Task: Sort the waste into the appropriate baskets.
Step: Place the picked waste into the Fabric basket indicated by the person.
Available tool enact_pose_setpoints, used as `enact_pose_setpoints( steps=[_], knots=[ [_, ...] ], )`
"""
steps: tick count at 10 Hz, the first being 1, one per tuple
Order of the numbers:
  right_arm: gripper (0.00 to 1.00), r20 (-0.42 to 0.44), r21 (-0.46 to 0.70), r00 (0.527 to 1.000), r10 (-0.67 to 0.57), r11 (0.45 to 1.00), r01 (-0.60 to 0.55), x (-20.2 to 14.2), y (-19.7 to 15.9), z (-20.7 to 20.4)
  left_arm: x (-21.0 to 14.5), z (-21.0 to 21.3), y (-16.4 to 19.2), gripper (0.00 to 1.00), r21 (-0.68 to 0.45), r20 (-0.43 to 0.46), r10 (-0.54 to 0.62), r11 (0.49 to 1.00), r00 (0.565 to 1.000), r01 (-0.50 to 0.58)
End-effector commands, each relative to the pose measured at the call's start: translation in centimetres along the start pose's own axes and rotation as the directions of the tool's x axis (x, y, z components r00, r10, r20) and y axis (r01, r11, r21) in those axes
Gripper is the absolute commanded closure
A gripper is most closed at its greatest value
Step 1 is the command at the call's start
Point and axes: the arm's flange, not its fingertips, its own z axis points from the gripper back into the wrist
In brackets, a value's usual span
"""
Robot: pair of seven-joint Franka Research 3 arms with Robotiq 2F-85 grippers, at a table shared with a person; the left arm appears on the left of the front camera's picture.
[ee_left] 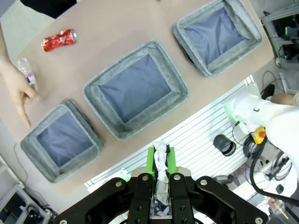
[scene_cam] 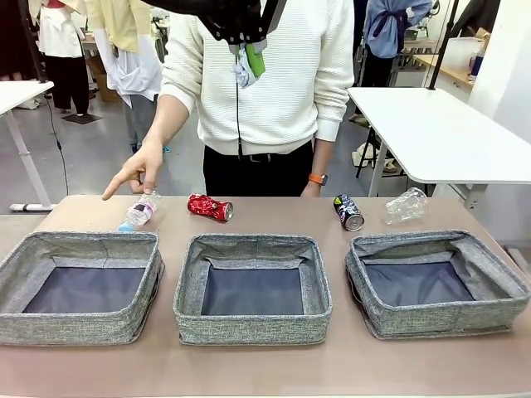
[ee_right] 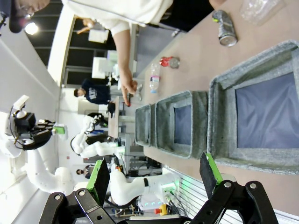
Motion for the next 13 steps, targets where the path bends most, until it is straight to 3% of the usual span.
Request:
enact_pose_setpoints(
  steps=[1,2,4,5,8,11,13],
  knots=[
    [0.0,0.009,0.023,1.0,0.025,0.999,-0.025,0.3,0.1,-0.1,0.0,0.0,0.0,0.91,0.0,0.0,0.0,1.0,1.0,0.0],
    [0.0,0.009,0.023,1.0,0.025,0.999,-0.025,0.3,0.1,-0.1,-1.0,-3.1,3.5,0.91,0.103,0.03,-0.01,0.995,1.0,0.007],
    [0.0,0.009,0.023,1.0,0.025,0.999,-0.025,0.3,0.1,-0.1,-4.0,-10.1,10.5,0.91,0.15,-0.016,0.118,0.982,0.993,-0.114],
    [0.0,0.009,0.023,1.0,0.025,0.999,-0.025,0.3,0.1,-0.1,-7.3,-14.6,16.4,0.91,0.148,-0.076,0.256,0.959,0.964,-0.243],
    [0.0,0.009,0.023,1.0,0.025,0.999,-0.025,0.3,0.1,-0.1,-13.5,-19.1,26.2,0.91,0.149,-0.091,0.489,0.868,0.868,-0.473],
    [0.0,0.009,0.023,1.0,0.025,0.999,-0.025,0.3,0.1,-0.1,-16.3,-20.5,30.4,0.91,0.132,-0.035,0.625,0.776,0.78,-0.617],
    [0.0,0.009,0.023,1.0,0.025,0.999,-0.025,0.3,0.1,-0.1,-16.2,-20.9,30.5,0.91,0.121,-0.034,0.642,0.764,0.766,-0.634]
  ],
)
